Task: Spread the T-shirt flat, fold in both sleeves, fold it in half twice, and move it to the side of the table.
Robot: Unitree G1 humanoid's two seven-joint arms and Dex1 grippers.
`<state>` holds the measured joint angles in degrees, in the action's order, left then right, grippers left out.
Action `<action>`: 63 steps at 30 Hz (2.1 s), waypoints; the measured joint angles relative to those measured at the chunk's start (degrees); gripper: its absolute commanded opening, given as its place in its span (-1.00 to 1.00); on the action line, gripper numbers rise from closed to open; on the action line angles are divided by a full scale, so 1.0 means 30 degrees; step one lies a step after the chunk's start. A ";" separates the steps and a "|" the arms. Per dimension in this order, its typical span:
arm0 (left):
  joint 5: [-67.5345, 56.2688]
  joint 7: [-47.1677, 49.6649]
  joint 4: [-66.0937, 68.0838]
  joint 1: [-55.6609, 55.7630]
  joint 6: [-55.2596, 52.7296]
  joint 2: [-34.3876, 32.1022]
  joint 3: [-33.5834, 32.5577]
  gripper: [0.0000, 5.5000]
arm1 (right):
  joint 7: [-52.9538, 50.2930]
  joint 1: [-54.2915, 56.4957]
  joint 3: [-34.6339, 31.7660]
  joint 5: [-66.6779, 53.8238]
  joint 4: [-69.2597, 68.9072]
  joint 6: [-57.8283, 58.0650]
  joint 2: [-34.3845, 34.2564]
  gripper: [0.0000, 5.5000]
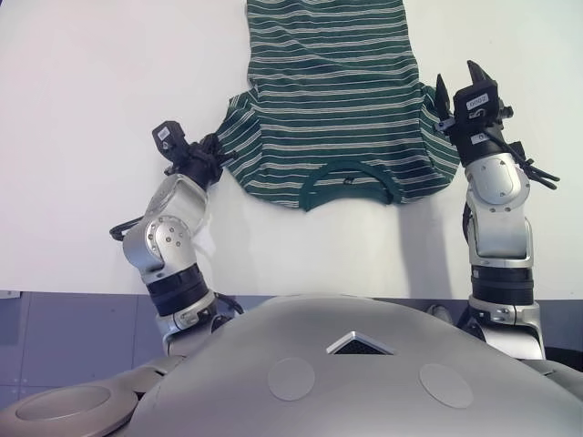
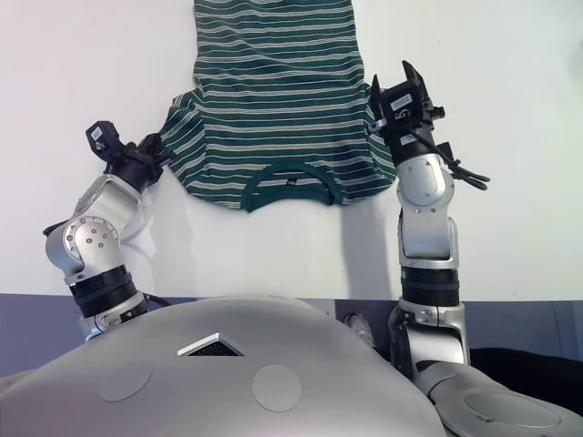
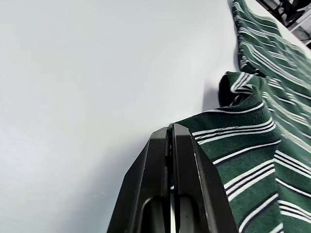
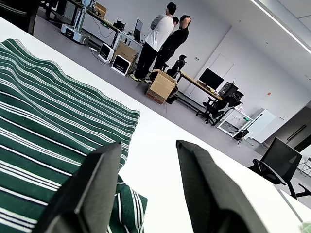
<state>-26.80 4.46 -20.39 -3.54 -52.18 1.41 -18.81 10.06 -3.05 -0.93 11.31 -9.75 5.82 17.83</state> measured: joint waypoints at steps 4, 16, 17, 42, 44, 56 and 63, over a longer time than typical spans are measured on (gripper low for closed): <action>0.0553 -0.0606 -0.1020 -0.0523 -0.0754 -0.1573 0.1405 -0.99 | -0.0219 0.0000 -0.0005 0.0018 0.0066 -0.0076 -0.0103 -0.24; 0.0844 -0.3425 -0.4610 -0.0079 -0.1647 -0.4738 0.6339 -0.99 | -0.0777 0.0000 0.0003 0.0045 0.0455 -0.0322 -0.0168 -0.24; 0.0677 -0.3779 -0.4844 0.0138 -0.1856 -0.4872 0.6937 -0.99 | -0.0783 0.0002 0.0020 0.0048 0.0564 -0.0420 -0.0169 -0.24; 0.3932 -0.5108 -0.2984 0.3529 0.3774 -0.5426 0.9173 -0.42 | -0.4297 -0.4616 -0.3741 -0.4452 -0.1956 0.0558 -0.4858 -0.03; 0.3945 -0.5084 -0.2903 0.3472 0.3958 -0.5371 0.9004 -0.42 | -0.4509 -0.4515 -0.4220 -0.5216 -0.1593 0.1844 -0.5185 -0.03; 0.4492 -0.5432 -0.1703 0.4018 0.5143 -0.5034 0.8615 -0.42 | -0.5275 0.0955 -0.5646 -0.7748 0.1181 0.9088 -0.4864 -0.03; 0.4644 -0.5445 -0.2110 0.3229 0.5374 -0.4484 0.9314 -0.42 | -0.6101 0.0154 -0.5512 -0.7453 0.1061 0.8107 -0.6064 -0.46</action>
<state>-12.87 -11.87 -26.72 6.14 -36.06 -12.05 9.13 -8.24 -2.59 -17.46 -11.05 -6.57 30.14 -0.36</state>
